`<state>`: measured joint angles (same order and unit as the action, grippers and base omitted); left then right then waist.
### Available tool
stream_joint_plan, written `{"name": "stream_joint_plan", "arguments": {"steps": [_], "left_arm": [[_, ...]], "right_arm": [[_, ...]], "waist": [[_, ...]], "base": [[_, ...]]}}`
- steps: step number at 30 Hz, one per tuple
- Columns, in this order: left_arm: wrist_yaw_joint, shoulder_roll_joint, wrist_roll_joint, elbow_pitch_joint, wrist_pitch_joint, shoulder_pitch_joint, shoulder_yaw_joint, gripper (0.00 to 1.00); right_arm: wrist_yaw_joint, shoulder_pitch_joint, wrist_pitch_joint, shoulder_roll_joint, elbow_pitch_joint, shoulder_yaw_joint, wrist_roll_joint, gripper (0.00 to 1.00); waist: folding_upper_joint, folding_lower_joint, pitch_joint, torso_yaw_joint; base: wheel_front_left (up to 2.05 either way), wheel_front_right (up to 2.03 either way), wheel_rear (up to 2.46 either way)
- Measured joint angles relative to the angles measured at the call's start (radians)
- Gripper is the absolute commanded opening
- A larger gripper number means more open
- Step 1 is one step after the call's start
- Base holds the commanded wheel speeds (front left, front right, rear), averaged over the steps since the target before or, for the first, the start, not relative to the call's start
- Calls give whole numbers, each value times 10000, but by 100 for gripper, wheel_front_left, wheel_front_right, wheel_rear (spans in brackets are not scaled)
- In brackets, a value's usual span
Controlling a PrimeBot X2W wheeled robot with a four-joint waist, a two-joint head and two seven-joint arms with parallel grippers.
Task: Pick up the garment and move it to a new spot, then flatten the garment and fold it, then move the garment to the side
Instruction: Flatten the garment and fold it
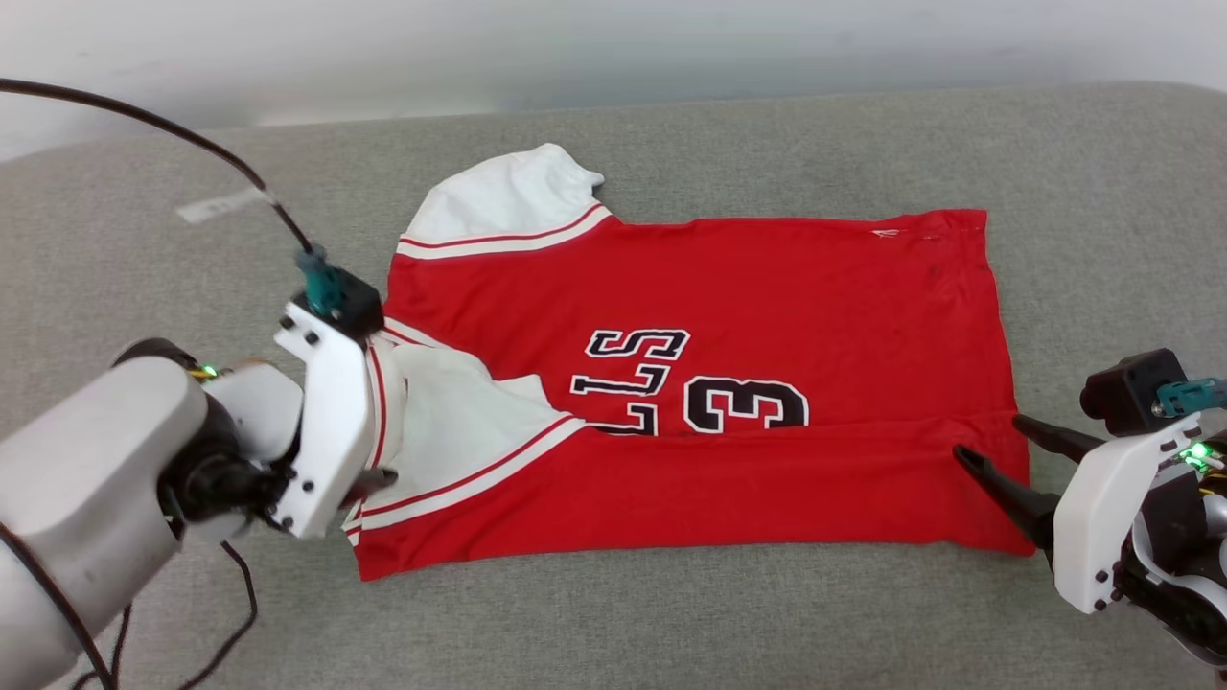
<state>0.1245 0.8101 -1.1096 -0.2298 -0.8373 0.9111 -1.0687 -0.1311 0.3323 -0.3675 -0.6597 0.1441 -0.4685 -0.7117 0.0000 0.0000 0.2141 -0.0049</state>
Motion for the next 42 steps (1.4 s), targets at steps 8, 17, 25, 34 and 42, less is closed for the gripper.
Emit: {"name": "stream_joint_plan", "arguments": {"steps": [8, 17, 25, 34, 42], "left_arm": [[-203, 226, 174, 167, -619, -695, -750, 100], [-182, 33, 407, -418, -174, -856, -892, 0], [-86, 12, 341, -286, 408, -939, -874, 0], [-46, 186, 330, 527, 606, -871, -794, 0], [-180, 159, 525, 907, 708, -671, -721, 0]], "right_arm": [[0, 351, -36, 159, 194, -230, -2, 100], [0, 807, 10, 247, 433, -648, -92, 100], [0, 1683, -1208, -940, -12, -1394, -376, 100], [0, 2640, -4828, -2157, -385, -2374, -1572, 100], [0, 2565, -5294, -1285, 1034, -2383, -1875, 100]], "waist": [[0, 0, 332, -356], [0, -1, 599, -497], [0, 0, 240, -371], [0, 0, 51, -109], [0, 0, 506, 117]], "base": [[0, 0, 0], [0, 0, 0], [0, 0, 0], [0, 0, 0], [0, 0, 0]]}}
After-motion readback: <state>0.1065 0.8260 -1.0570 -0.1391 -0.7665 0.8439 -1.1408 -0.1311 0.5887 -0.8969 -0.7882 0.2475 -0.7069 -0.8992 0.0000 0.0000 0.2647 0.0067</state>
